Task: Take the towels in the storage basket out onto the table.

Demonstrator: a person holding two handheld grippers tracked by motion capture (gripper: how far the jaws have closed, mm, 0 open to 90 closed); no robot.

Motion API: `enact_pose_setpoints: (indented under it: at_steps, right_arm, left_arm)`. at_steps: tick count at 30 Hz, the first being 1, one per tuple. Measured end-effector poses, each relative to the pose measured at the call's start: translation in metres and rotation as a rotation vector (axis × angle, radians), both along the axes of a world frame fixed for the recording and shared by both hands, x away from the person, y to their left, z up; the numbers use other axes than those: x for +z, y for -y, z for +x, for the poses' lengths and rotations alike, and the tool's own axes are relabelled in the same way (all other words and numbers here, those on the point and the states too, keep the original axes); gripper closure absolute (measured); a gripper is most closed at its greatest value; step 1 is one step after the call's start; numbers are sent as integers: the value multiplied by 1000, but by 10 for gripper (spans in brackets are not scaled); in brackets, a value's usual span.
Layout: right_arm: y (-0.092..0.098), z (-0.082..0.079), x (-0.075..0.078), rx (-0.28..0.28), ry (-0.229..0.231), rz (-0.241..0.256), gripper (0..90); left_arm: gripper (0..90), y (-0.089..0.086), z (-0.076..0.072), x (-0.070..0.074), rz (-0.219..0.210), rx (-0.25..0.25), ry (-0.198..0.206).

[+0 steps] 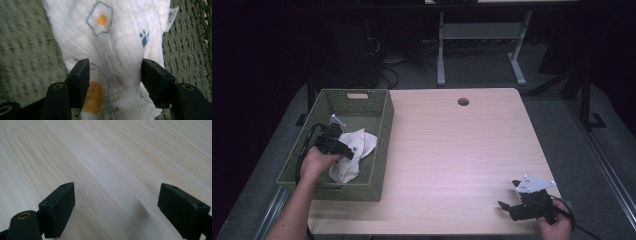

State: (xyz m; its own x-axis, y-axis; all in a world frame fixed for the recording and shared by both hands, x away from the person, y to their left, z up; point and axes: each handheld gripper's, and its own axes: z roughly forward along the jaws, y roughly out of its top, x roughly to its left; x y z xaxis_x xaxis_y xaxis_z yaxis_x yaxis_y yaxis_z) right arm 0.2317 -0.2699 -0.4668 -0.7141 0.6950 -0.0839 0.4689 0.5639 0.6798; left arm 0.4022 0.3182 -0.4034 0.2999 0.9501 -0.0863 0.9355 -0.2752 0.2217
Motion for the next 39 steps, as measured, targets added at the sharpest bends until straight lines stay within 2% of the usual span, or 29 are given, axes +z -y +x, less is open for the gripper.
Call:
enact_pose_setpoints:
  at_steps: [1, 3, 5, 10, 13, 19, 25, 31, 36, 39]
  right_arm:
    - [0, 0, 0, 0, 0, 0, 140]
    - [0, 0, 0, 0, -1, 0, 140]
    - [0, 0, 0, 1, 1, -1, 140]
    - [0, 0, 0, 2, 2, -2, 140]
    - [0, 0, 0, 2, 3, -2, 140]
    - [0, -1, 1, 1, 1, -1, 140]
    - [0, -1, 1, -1, 4, -1, 140]
    - [0, 0, 1, -2, 6, -5, 140]
    - [0, -2, 1, -18, 3, 15, 140]
    - [2, -2, 1, -16, 11, 5, 140]
  left_arm:
    - [414, 1, 0, -1, -10, 0, -11]
    - [439, 6, 1, -6, 13, -23, -34]
    - [454, 8, 1, -8, 24, -26, -41]
    - [599, 8, 4, -14, 44, -37, -73]
    - [652, 8, 4, -14, 49, -40, -77]
    - [699, 10, 2, -16, 62, -42, -78]
    - [722, 4, 2, -15, 25, -36, -74]
    - [745, 0, 0, -6, -8, -32, -51]
    - [755, -10, -3, 2, -65, -14, -28]
    - [755, -16, -6, 8, -105, 0, -6]
